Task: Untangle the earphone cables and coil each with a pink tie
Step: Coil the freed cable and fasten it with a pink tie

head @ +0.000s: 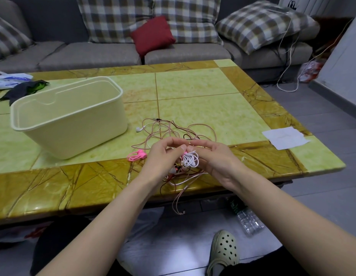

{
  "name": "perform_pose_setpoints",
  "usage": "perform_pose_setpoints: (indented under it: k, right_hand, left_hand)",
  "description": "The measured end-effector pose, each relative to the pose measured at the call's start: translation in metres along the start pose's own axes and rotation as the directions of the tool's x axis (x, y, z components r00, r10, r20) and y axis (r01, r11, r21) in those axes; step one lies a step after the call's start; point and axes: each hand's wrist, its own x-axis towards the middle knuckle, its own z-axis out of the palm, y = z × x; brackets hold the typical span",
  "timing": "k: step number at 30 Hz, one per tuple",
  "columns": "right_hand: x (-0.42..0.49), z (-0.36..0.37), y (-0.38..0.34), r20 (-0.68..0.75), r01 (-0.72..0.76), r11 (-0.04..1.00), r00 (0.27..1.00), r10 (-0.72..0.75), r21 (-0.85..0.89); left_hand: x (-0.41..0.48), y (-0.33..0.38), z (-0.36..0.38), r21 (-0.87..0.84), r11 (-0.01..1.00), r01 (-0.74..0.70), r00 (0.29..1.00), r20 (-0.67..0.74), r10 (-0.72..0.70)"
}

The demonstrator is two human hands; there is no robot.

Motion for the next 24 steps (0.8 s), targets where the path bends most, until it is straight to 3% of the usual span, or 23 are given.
perform_pose_setpoints:
  k: [9,15,18,21,24]
  right_hand:
    - [0.004,0.01,-0.005,-0.088,0.103,0.992,0.99,-0.109,-0.066]
    - [0.005,0.013,-0.004,-0.089,0.14,0.986,0.985,-0.148,-0.085]
    - [0.008,0.011,-0.003,-0.118,0.159,0.985,0.979,-0.167,-0.073]
    - [0.009,0.009,0.0,-0.116,0.184,0.973,0.973,-0.201,-0.141]
    - [0.009,0.009,0.006,-0.067,0.189,0.928,0.973,-0.222,-0.321]
  left_hand:
    - [0.004,0.006,0.006,0.183,0.954,-0.237,0.951,-0.157,0.266]
    - [0.008,0.005,-0.003,0.255,0.946,-0.202,0.917,-0.29,0.274]
    - [0.006,0.002,-0.007,0.201,0.977,-0.074,0.956,-0.265,0.127]
    - [0.003,0.002,-0.007,0.246,0.958,0.147,0.989,-0.058,-0.136]
    - [0.003,0.001,-0.004,0.079,0.972,0.223,0.971,0.07,-0.228]
